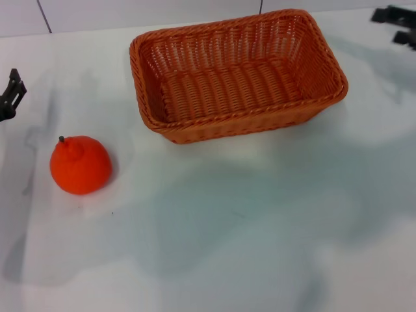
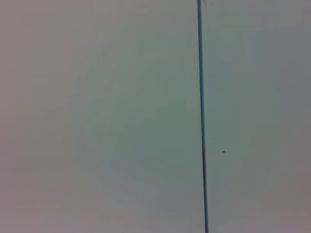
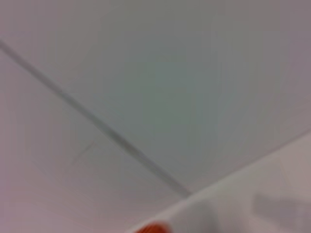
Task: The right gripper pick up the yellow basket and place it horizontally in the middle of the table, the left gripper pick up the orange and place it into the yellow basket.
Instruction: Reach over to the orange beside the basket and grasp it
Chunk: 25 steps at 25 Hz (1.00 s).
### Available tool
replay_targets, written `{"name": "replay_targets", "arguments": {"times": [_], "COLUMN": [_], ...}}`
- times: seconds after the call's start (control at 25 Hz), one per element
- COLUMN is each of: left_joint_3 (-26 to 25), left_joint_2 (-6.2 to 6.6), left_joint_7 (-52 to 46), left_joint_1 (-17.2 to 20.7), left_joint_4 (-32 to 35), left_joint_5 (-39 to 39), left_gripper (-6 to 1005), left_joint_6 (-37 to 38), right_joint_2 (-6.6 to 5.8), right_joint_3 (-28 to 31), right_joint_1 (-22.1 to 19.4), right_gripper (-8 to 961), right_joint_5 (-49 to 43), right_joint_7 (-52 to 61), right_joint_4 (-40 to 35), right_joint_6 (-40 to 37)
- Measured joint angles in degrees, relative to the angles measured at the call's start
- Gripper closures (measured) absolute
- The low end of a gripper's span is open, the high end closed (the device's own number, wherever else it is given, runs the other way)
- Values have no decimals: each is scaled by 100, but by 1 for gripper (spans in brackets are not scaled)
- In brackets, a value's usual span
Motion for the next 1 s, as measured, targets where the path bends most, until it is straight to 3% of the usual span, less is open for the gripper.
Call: {"name": "replay_targets", "arguments": {"times": [0.16, 0.28, 0.48, 0.56, 0.72, 0.8, 1.0], "left_joint_3": [-21, -21, 449, 999, 2306, 2500, 2233], "left_joint_2": [1, 6, 57, 157, 544, 701, 871], "left_joint_7": [-12, -202, -1768, -2828, -5562, -6489, -7873], "left_joint_1": [-14, -21, 90, 229, 545, 619, 707], "left_joint_4": [3, 72, 637, 973, 1713, 1972, 2480], "left_joint_5": [-29, -30, 12, 38, 672, 1328, 2788], "left_gripper": [107, 108, 108, 108, 108, 108, 108], "left_joint_6": [-81, -116, -265, -282, -51, 364, 1565], "right_joint_2": [57, 192, 382, 403, 418, 425, 422], "right_joint_3": [359, 650, 941, 997, 1120, 1162, 1146], "right_joint_1": [-215, -421, -775, -854, -946, -951, -941], "right_gripper": [25, 25, 26, 26, 27, 27, 28], "right_joint_5": [69, 411, 1364, 1590, 1769, 1798, 1811], "right_joint_7": [-370, -979, -2034, -2217, -2484, -2575, -2615], "right_joint_4": [-367, -534, -558, -534, -514, -497, -483], "right_joint_6": [360, 817, 1409, 1484, 1500, 1500, 1511]}}
